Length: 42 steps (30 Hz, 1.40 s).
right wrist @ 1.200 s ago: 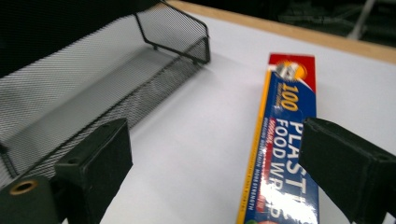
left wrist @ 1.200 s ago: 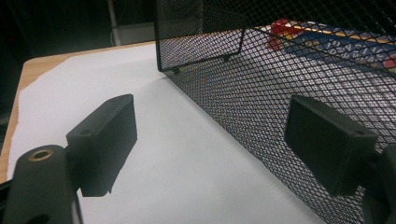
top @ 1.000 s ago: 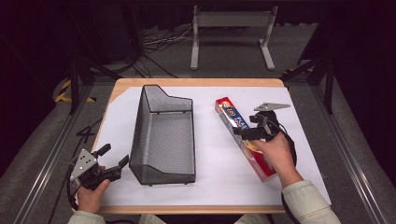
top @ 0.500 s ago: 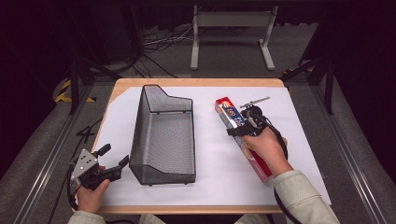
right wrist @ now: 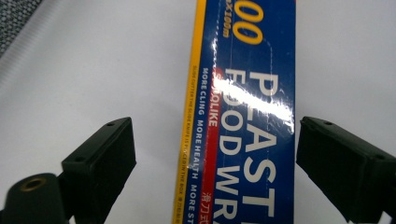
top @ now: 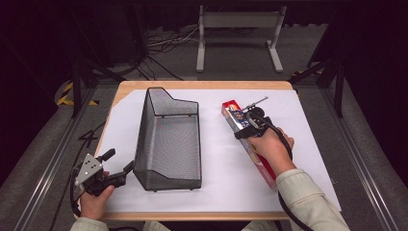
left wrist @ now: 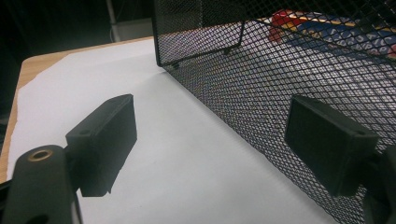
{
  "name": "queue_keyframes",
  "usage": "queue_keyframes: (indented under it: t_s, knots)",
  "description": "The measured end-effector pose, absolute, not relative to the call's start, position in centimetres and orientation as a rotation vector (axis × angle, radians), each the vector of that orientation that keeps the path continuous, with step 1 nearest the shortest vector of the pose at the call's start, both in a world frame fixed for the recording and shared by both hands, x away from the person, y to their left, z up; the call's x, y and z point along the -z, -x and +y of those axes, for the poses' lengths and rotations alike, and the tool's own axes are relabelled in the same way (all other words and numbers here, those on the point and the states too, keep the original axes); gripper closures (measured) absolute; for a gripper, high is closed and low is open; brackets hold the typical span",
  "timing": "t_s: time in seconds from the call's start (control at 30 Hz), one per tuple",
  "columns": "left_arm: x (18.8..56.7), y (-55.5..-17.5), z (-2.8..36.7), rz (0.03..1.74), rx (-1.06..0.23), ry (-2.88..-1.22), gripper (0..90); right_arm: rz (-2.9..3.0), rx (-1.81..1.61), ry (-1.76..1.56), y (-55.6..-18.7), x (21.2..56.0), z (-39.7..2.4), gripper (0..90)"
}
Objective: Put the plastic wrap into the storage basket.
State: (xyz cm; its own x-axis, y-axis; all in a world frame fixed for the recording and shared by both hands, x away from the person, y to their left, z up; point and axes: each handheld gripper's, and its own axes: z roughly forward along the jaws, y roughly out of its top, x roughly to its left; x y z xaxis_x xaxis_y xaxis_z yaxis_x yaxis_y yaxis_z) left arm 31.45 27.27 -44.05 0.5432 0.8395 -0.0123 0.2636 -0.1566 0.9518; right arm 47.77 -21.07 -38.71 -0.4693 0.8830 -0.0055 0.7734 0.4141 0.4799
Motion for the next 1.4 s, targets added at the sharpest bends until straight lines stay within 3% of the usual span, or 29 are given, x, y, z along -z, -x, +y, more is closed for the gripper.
queue_keyframes:
  t_s: [0.43,0.8,1.1,1.4]
  knots:
    - [44.1,-31.5,27.2,0.932,-0.662,-1.704,17.6,2.484,-0.497,-1.552,-48.5,41.2,-21.3,15.2]
    - [44.1,-31.5,27.1,0.935,-0.663,-1.709,17.7,2.471,-0.440,-1.578,-48.7,41.1,-21.5,38.6]
    - [44.1,-31.5,27.2,0.936,-0.665,-1.706,17.7,2.451,-0.420,-1.547,-48.3,40.6,-21.3,39.9]
    - [44.2,-31.6,27.1,0.936,-0.668,-1.707,17.7,2.408,-0.541,-1.493,-47.2,37.8,-22.1,39.9]
